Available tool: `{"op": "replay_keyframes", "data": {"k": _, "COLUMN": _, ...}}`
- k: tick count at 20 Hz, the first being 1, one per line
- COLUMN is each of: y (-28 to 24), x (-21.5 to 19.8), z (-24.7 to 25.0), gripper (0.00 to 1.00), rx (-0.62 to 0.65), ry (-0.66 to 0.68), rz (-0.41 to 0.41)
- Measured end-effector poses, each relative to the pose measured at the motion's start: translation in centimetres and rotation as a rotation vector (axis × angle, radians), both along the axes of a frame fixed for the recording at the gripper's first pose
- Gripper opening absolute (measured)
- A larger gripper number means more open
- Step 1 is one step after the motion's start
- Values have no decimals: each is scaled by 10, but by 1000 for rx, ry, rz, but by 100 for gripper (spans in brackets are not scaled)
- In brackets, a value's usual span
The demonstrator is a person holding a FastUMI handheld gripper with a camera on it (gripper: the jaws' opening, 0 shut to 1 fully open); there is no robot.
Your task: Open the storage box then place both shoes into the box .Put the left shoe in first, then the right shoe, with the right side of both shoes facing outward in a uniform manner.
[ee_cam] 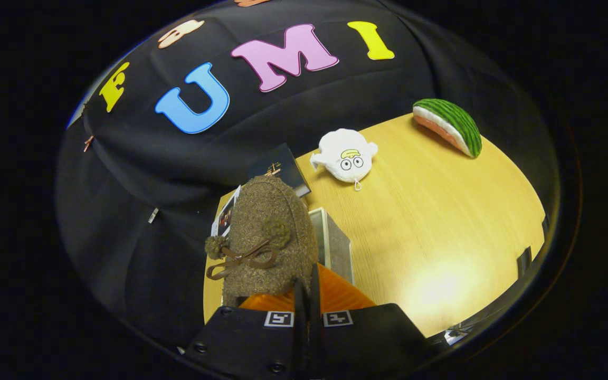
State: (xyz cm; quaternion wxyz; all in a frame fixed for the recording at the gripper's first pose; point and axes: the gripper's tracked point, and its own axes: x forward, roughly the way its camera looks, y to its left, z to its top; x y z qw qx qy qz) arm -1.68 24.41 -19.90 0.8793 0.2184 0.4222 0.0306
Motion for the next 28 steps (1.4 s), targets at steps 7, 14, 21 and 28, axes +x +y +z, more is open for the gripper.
{"op": "replay_keyframes", "data": {"k": 7, "y": 18, "x": 0, "z": -31, "gripper": 11, "rx": -32, "ry": 58, "rz": -1}}
{"op": "replay_keyframes", "data": {"k": 14, "y": 29, "x": 1, "z": 12, "gripper": 100, "rx": -20, "ry": -69, "rz": 71}}
{"op": "replay_keyframes", "data": {"k": 21, "y": -41, "x": 22, "z": 83, "gripper": 98, "rx": -205, "ry": -350, "rz": 96}}
{"op": "replay_keyframes", "data": {"k": 28, "y": -141, "x": 35, "z": 139, "gripper": 98, "rx": -385, "ry": -632, "rz": 78}}
